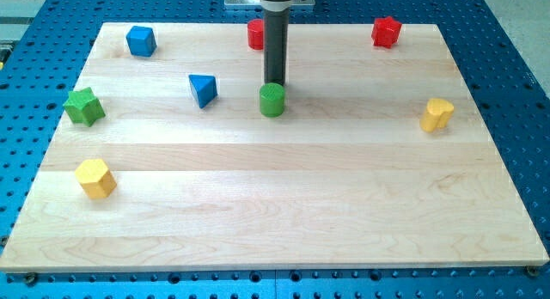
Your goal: Keep yellow blocks parallel to each other
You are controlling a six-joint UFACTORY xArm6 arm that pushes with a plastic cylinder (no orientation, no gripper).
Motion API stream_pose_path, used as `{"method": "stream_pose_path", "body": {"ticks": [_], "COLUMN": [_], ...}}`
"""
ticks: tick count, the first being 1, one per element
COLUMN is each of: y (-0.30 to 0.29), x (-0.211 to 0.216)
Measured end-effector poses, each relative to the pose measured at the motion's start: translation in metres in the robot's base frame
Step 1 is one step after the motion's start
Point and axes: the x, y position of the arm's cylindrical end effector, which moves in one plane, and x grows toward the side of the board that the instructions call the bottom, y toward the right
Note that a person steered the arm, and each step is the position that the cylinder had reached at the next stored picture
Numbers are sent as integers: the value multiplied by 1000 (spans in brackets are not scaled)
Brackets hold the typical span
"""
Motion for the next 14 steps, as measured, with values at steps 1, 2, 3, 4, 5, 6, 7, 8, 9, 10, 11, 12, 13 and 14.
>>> {"method": "stream_pose_path", "body": {"ticks": [1, 2, 3, 4, 5, 6, 7, 8, 9, 10, 11, 12, 13, 14], "y": [6, 7, 4, -40, -98, -169, -231, -217, -236, -232, -232, -179, -106, -157], "x": [-2, -2, -2, -2, 7, 16, 57, 99, 142, 160, 194, 211, 214, 224]}}
